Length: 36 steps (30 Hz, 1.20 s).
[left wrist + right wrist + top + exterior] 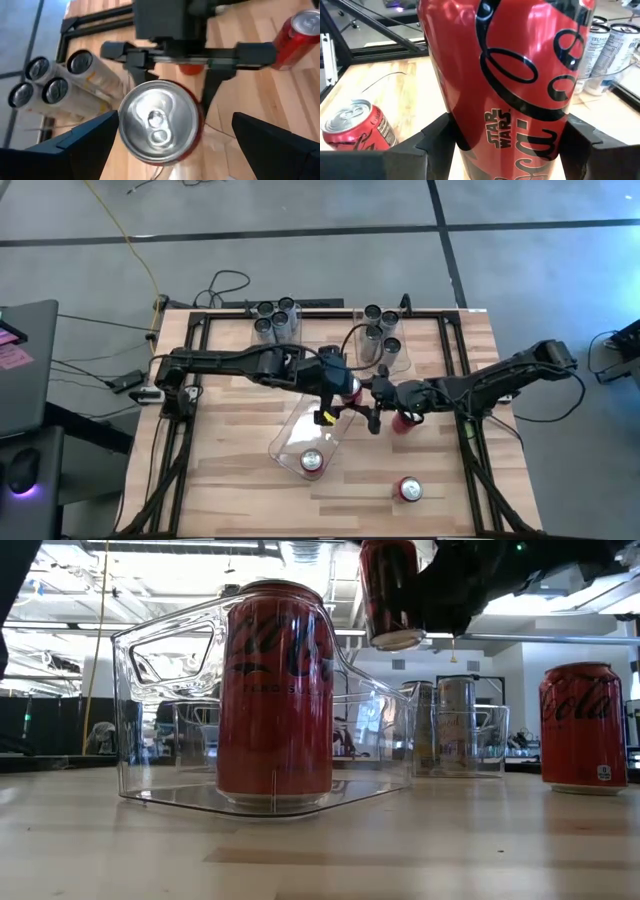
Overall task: Sort soda cans
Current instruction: Adjust the red soda cans in the center transparent bin
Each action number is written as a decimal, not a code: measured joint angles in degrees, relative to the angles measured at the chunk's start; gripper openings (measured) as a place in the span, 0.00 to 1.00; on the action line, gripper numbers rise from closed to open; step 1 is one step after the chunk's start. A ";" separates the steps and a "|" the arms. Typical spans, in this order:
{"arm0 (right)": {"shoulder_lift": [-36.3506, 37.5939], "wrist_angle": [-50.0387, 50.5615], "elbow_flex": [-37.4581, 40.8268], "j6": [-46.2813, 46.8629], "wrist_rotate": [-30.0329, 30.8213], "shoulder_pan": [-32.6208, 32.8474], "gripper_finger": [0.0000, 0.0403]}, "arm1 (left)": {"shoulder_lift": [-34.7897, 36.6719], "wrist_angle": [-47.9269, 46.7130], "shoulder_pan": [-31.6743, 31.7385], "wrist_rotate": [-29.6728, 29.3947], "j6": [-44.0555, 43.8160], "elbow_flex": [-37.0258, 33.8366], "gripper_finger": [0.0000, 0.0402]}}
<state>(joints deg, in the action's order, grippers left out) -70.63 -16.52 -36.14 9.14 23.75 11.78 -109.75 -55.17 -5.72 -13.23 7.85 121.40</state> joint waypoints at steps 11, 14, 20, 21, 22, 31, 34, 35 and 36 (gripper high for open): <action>0.02 -3.39 0.00 -3.08 0.26 2.13 0.67 | 0.00 3.53 2.19 4.46 -4.64 -3.48 0.97; 0.02 -3.33 0.00 -3.16 0.35 1.96 0.67 | 0.00 5.00 2.21 4.39 -4.12 -3.49 0.96; 0.02 -3.23 0.00 -3.08 0.39 1.91 0.67 | 0.00 4.90 2.51 5.48 -4.05 -3.49 0.79; 0.02 -3.18 0.00 -3.00 0.39 1.91 0.67 | 0.00 4.84 2.61 5.55 -4.08 -3.49 0.76; 0.02 -3.18 0.00 -2.97 0.40 1.91 0.67 | 0.00 4.82 2.69 5.57 -4.07 -3.49 0.74; -0.01 -3.42 0.00 -1.49 -0.51 1.94 0.73 | 0.00 2.92 2.84 4.60 -6.36 -3.45 0.74; -0.13 -7.81 0.07 1.82 -0.17 2.50 0.87 | 0.71 2.72 3.46 4.39 -9.43 -3.38 0.74; -0.06 -9.37 -0.03 2.92 0.11 2.51 0.92 | 1.03 2.61 3.67 3.74 -9.56 -3.34 0.74; 0.16 -9.97 -0.38 3.91 0.32 2.45 0.95 | 1.55 2.17 3.96 3.39 -9.59 -3.34 0.74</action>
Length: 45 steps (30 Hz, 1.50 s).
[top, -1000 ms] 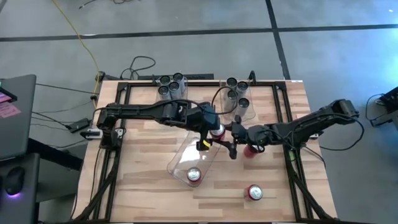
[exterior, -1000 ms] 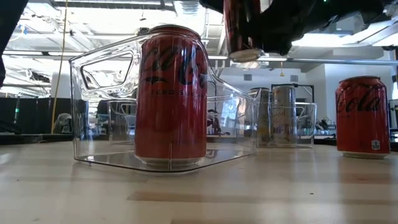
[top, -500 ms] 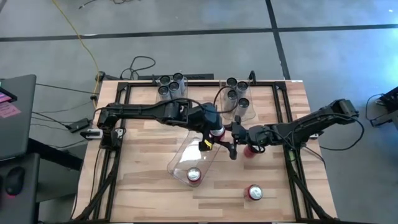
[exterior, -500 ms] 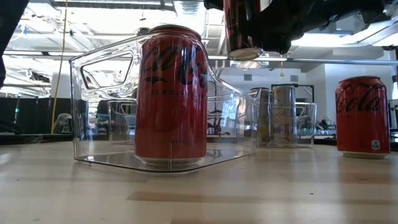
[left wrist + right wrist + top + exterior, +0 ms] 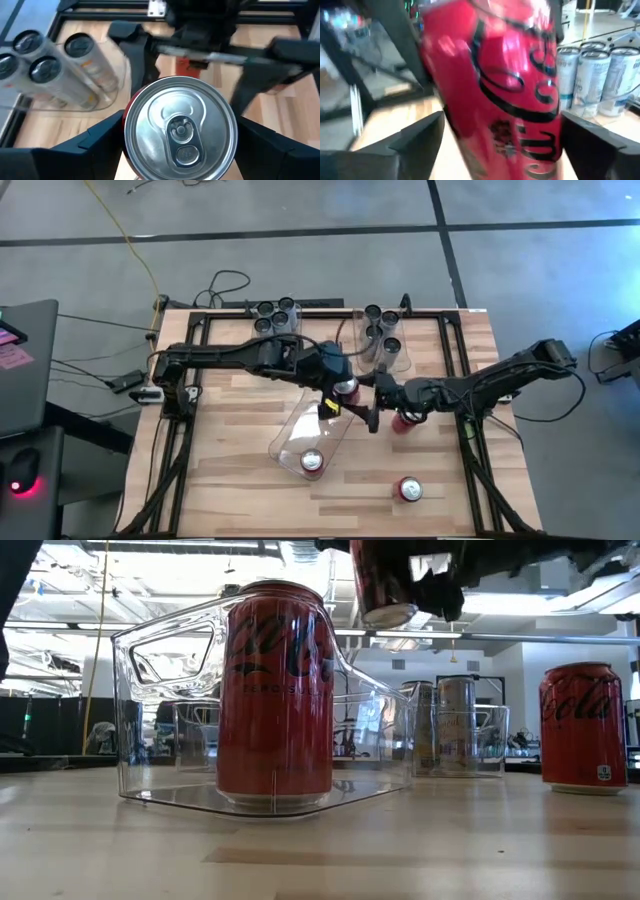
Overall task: Sort soda cans
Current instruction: Adjust the red soda cans in the center transparent bin
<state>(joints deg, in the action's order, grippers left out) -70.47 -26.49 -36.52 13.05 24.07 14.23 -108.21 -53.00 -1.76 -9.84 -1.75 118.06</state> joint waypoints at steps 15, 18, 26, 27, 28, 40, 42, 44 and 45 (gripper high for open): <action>3.97 0.87 -0.70 3.62 1.21 2.49 0.91 | 5.09 -11.95 -2.27 -6.06 -7.33 -10.50 0.74; 6.86 2.81 -0.67 3.61 1.81 4.08 0.91 | 6.99 -4.56 -3.27 -5.18 -8.37 -19.25 0.74; 12.23 7.68 -0.63 1.60 10.58 8.93 0.91 | 10.94 17.93 -4.26 -3.84 -7.81 -38.44 0.74; 12.34 7.70 -0.63 1.48 10.89 9.07 0.91 | 10.95 19.95 -4.25 -3.83 -7.54 -39.28 0.74; 12.39 7.70 -0.63 1.47 10.97 9.09 0.91 | 10.84 21.19 -4.24 -3.86 -7.39 -40.01 0.74; 11.12 8.20 -0.54 1.93 11.28 7.33 0.91 | 6.76 24.41 -3.02 -4.11 -9.12 -41.51 0.74; 11.12 8.21 -0.54 1.93 11.28 7.33 0.91 | 6.74 24.69 -2.82 -4.58 -9.26 -41.51 0.74; 11.17 8.45 -0.54 1.91 11.26 7.40 0.91 | 6.97 24.66 -2.55 -4.55 -9.30 -41.51 0.79; 11.18 8.49 -0.54 1.91 11.26 7.52 0.91 | 7.08 24.81 -2.37 -4.54 -9.29 -41.51 0.85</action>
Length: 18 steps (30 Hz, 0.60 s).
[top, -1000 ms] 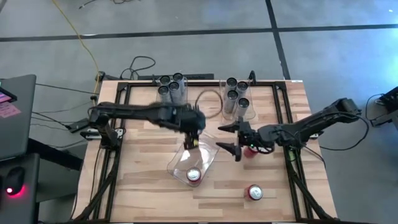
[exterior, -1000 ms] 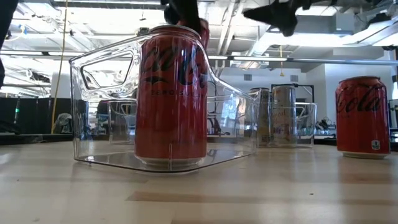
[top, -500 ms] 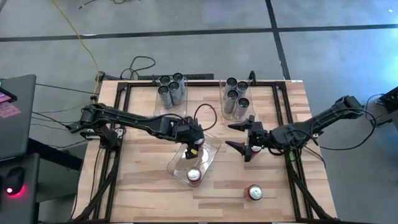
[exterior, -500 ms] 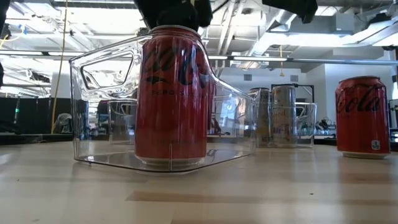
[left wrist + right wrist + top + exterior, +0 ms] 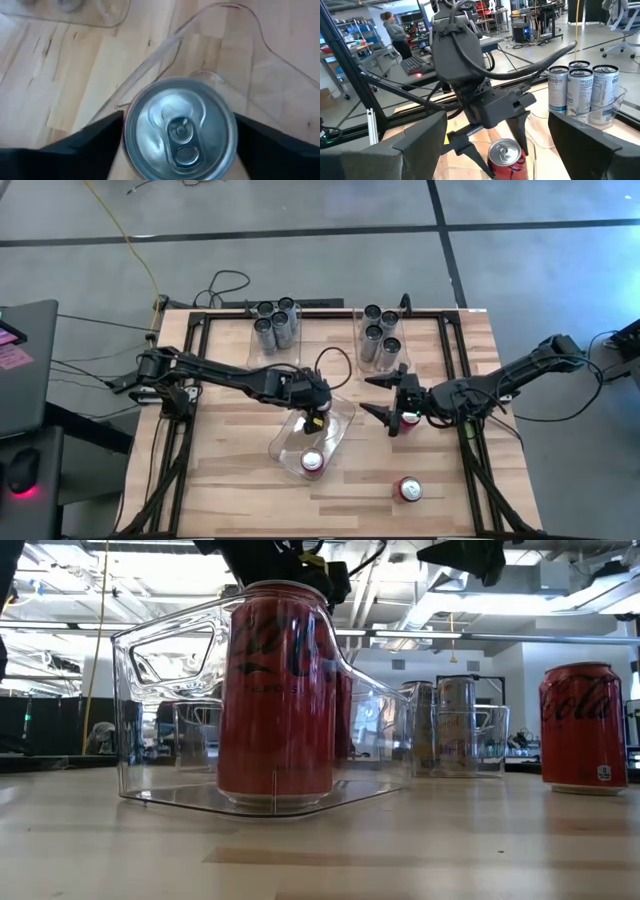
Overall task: Sort soda cans
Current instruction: Adjust the red soda cans in the center transparent bin
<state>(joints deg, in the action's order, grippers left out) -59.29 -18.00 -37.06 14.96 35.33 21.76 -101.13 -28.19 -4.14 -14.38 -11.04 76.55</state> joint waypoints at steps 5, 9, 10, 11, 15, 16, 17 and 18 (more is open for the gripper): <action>0.04 0.01 0.00 0.02 -0.02 -0.11 0.91 | 0.38 0.15 0.96 -0.32 0.18 0.17 0.92; 0.04 0.00 0.00 0.02 -0.02 -0.11 0.91 | 0.27 -0.93 1.13 0.12 -0.01 0.24 0.88; 0.04 0.00 0.00 0.04 -0.02 -0.05 0.91 | 0.27 -1.89 1.13 0.18 -0.01 0.70 0.87; 0.05 0.00 0.00 0.02 -0.04 -0.04 0.91 | 0.29 -3.16 1.13 0.17 0.10 1.41 0.87; 0.06 0.28 0.00 0.04 -0.05 -0.04 0.91 | 0.97 -10.07 0.53 -0.10 0.62 6.29 0.87; 0.06 0.38 0.00 0.03 -0.06 -0.04 0.91 | 1.18 -12.44 0.25 -0.10 0.78 7.75 0.87; 0.07 0.53 0.00 0.04 -0.07 -0.04 0.91 | 1.25 -14.93 -0.03 -0.08 0.98 9.27 0.87; 0.07 0.73 0.00 0.04 -0.07 -0.04 0.91 | 1.25 -16.72 -0.37 -0.07 1.13 10.85 0.87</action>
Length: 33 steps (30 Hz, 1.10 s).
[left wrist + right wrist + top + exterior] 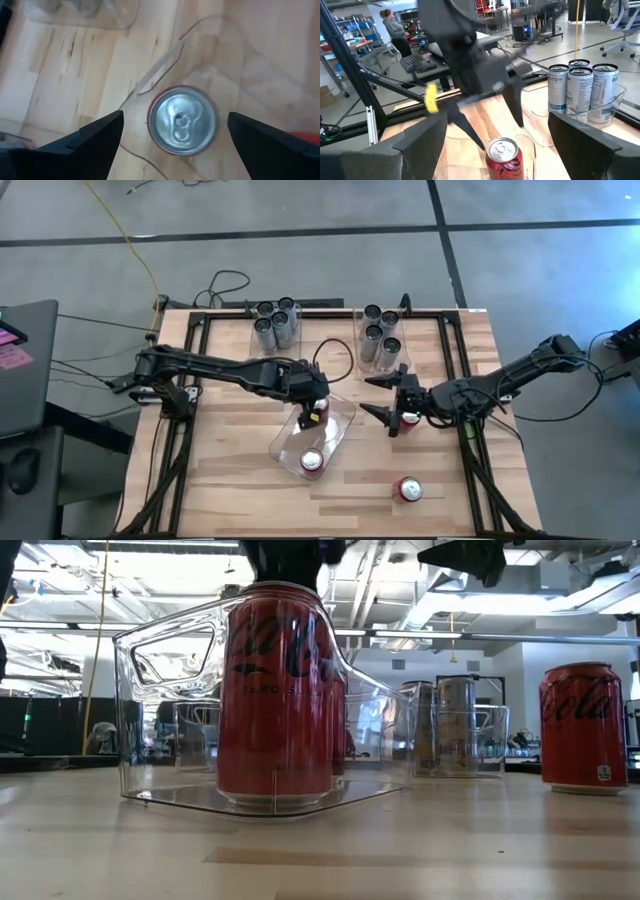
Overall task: Sort soda cans
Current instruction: Adjust the red soda cans in the center transparent bin
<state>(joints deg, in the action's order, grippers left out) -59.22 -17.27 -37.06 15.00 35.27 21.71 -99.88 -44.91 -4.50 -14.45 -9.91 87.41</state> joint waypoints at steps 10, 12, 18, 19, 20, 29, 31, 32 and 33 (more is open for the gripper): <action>0.00 1.22 0.00 -0.17 -0.46 0.46 0.91 | 0.00 -7.66 -8.51 2.66 -0.74 10.37 0.88; 0.18 2.78 0.00 -0.27 -0.95 0.48 0.91 | -0.10 -8.08 -12.15 2.71 -0.66 10.35 0.88; 1.34 5.23 0.04 0.03 -1.01 0.31 0.91 | -0.44 -4.94 -21.18 2.66 -1.54 10.35 0.88; 1.55 4.98 0.04 0.07 -1.01 0.31 0.91 | -0.44 -4.16 -22.11 1.90 -1.56 10.35 0.88; 1.66 4.58 0.04 0.13 -1.01 0.31 0.91 | -0.44 -3.88 -22.90 0.89 -1.54 10.35 0.88; 2.71 4.64 0.04 0.15 -1.01 0.39 0.91 | -0.50 2.65 -23.53 -3.16 -2.08 3.27 0.88; 2.71 5.03 0.04 0.13 -1.01 0.39 0.91 | -0.50 6.05 -22.88 0.45 -1.85 1.08 0.88; 2.71 5.26 0.04 0.14 -1.09 0.39 0.91 | -0.54 6.79 -22.55 2.20 -1.90 0.42 0.88; 2.71 5.45 0.04 0.14 -1.50 0.39 0.91 | -0.61 7.30 -22.11 3.65 -1.92 0.04 0.88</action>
<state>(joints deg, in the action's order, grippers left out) -56.51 -11.82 -37.01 15.14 33.76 22.11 -100.48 -37.60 -26.61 -10.80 -11.82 87.45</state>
